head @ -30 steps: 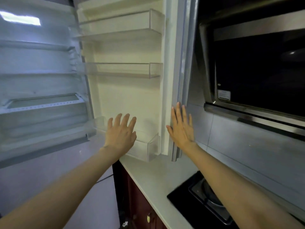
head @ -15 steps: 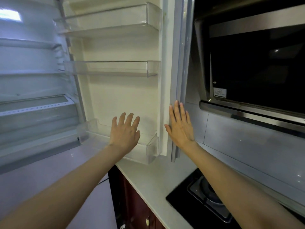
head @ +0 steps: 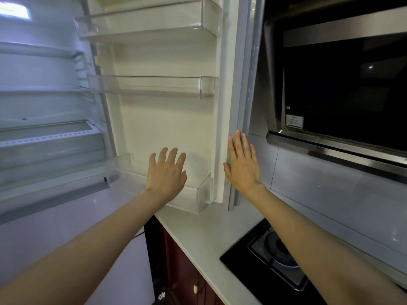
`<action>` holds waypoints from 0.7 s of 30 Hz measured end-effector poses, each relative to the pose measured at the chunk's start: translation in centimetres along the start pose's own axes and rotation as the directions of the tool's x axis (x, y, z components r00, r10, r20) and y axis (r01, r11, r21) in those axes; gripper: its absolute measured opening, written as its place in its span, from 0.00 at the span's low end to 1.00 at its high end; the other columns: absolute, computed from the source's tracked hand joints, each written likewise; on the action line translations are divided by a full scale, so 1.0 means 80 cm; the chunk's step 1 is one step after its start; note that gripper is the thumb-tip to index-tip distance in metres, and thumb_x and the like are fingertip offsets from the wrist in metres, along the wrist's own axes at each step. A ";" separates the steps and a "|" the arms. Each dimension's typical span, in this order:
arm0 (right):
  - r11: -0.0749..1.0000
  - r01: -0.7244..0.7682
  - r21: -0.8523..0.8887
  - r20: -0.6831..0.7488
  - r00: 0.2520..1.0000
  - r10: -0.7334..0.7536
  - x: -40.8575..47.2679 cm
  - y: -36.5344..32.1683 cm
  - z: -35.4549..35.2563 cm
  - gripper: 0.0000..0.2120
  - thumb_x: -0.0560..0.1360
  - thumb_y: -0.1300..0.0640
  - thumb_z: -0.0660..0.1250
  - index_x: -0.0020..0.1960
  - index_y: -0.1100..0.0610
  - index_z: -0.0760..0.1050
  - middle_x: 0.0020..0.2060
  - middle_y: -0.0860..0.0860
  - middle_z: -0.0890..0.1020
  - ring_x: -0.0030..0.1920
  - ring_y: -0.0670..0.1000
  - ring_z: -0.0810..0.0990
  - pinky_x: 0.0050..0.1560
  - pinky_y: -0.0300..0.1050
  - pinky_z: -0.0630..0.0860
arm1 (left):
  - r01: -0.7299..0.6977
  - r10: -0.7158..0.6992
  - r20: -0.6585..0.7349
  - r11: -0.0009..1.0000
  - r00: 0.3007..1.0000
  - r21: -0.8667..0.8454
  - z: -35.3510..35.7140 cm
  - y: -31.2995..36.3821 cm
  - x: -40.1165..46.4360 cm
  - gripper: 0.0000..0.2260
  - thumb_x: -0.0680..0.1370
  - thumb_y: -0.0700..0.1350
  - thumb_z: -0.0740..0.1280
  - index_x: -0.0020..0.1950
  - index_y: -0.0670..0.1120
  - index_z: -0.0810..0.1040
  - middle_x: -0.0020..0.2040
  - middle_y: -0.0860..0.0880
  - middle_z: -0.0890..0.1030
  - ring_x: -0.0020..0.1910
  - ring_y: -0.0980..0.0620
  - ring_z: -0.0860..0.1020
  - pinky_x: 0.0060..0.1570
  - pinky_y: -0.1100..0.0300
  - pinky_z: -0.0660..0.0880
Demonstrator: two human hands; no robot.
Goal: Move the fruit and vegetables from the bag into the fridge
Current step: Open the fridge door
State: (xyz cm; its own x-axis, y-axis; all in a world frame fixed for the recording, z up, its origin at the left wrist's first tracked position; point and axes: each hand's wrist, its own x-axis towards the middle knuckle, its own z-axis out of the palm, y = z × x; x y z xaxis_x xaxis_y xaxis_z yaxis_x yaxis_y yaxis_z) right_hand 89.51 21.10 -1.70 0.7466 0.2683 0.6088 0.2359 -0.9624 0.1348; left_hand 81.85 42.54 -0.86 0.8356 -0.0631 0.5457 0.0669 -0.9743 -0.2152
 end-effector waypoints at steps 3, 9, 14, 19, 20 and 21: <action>1.000 -0.003 -0.008 0.023 1.000 0.004 -0.002 0.000 -0.008 0.37 0.79 0.46 0.56 0.76 0.59 0.37 0.76 0.58 0.38 0.76 0.59 0.39 0.75 0.58 0.50 | 0.007 -0.007 0.011 1.000 1.000 -0.009 -0.003 0.001 -0.003 0.22 0.80 0.53 0.54 0.73 0.49 0.59 0.75 0.48 0.60 0.74 0.44 0.56 0.69 0.44 0.55; 0.999 0.025 0.019 0.070 0.997 -0.027 -0.005 0.008 -0.028 0.36 0.79 0.46 0.55 0.77 0.57 0.38 0.76 0.56 0.38 0.76 0.57 0.37 0.75 0.58 0.46 | 0.026 -0.025 0.018 0.999 1.000 -0.032 -0.015 0.002 -0.008 0.22 0.80 0.53 0.54 0.73 0.48 0.59 0.74 0.47 0.60 0.73 0.44 0.56 0.69 0.44 0.56; 0.989 0.092 0.116 0.038 0.995 -0.097 -0.015 0.014 -0.053 0.31 0.80 0.47 0.54 0.77 0.56 0.45 0.77 0.57 0.47 0.77 0.55 0.42 0.75 0.56 0.47 | 0.042 -0.041 0.019 0.998 0.999 -0.040 -0.030 0.010 -0.019 0.22 0.80 0.53 0.54 0.72 0.48 0.61 0.74 0.47 0.62 0.73 0.43 0.57 0.69 0.44 0.56; 0.972 0.129 0.196 -0.024 0.992 -0.127 -0.052 0.006 -0.068 0.22 0.81 0.50 0.55 0.71 0.59 0.65 0.69 0.58 0.68 0.72 0.56 0.62 0.71 0.53 0.59 | 0.051 -0.049 0.035 0.996 0.998 -0.068 -0.027 0.028 -0.049 0.21 0.79 0.53 0.54 0.71 0.47 0.63 0.73 0.47 0.64 0.73 0.44 0.58 0.69 0.45 0.56; 0.971 0.128 0.202 -0.033 0.992 -0.124 -0.065 0.004 -0.068 0.20 0.80 0.51 0.55 0.69 0.59 0.68 0.66 0.57 0.73 0.68 0.56 0.66 0.67 0.52 0.62 | 0.052 -0.048 0.046 0.995 0.998 -0.086 -0.025 0.031 -0.059 0.21 0.79 0.53 0.55 0.71 0.47 0.64 0.72 0.46 0.64 0.73 0.44 0.58 0.68 0.44 0.56; 0.969 0.120 0.215 -0.033 0.993 -0.115 -0.080 0.001 -0.067 0.19 0.80 0.52 0.55 0.66 0.59 0.70 0.62 0.56 0.75 0.65 0.56 0.69 0.64 0.51 0.65 | 0.051 -0.045 0.061 0.994 0.997 -0.102 -0.020 0.034 -0.070 0.21 0.79 0.53 0.55 0.70 0.47 0.64 0.72 0.46 0.65 0.72 0.44 0.59 0.68 0.44 0.56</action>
State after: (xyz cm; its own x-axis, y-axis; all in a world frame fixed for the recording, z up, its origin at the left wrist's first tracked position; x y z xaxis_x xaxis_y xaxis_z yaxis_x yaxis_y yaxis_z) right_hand 81.42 19.08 -1.37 0.6934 0.3759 0.6147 0.4516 -0.8915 0.0358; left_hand 76.49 39.85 -3.17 0.8633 -0.0059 0.5046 0.0537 -0.9932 -0.1035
